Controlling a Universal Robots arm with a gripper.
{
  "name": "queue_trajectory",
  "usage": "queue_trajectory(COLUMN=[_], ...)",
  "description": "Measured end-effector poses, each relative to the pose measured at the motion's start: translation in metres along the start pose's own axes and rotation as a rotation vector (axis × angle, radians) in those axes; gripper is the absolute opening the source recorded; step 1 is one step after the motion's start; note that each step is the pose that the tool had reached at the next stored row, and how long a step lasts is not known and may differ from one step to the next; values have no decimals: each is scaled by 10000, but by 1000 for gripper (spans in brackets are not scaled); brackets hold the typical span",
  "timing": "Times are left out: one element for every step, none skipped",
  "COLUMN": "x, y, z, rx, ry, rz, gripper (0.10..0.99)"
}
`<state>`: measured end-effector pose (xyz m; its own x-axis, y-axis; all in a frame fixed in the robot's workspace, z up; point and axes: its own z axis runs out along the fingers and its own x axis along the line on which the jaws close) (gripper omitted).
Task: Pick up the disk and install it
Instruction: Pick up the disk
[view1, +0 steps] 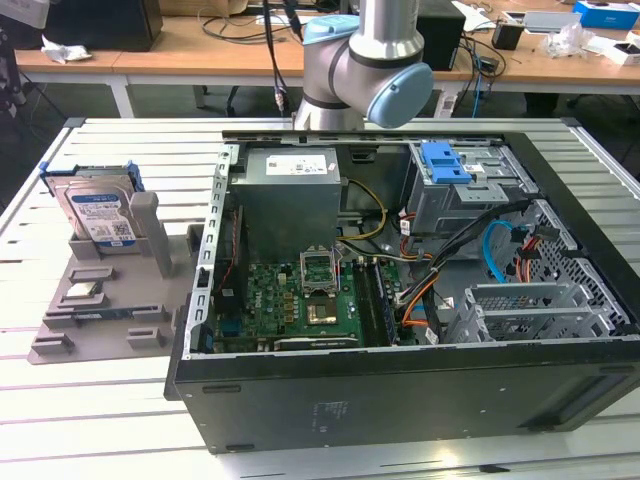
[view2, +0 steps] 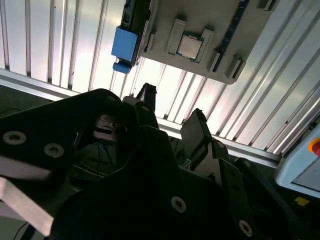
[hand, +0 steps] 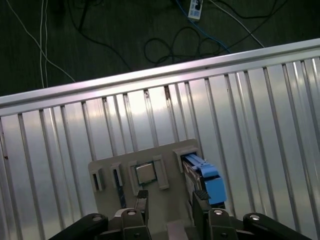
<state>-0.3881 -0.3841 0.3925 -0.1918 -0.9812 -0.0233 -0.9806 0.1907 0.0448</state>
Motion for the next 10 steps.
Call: queue_trajectory(x=[-8, -19, -26, -38, -46, -56, -67, -74, -80, -86], y=[0, -1, -1, -2, -2, -2, -2, -3, -3, -4], z=[1, 1, 3, 3, 4, 5, 6, 7, 8, 9], rx=[0, 0, 0, 0, 0, 0, 0, 0, 0, 0], ry=[0, 0, -1, 0, 0, 0, 0, 0, 0, 0], rz=[-1, -3, -4, -7, -8, -10, -12, -14, -16, -18], gripper=[482, 482, 482, 482, 482, 482, 482, 482, 482, 482])
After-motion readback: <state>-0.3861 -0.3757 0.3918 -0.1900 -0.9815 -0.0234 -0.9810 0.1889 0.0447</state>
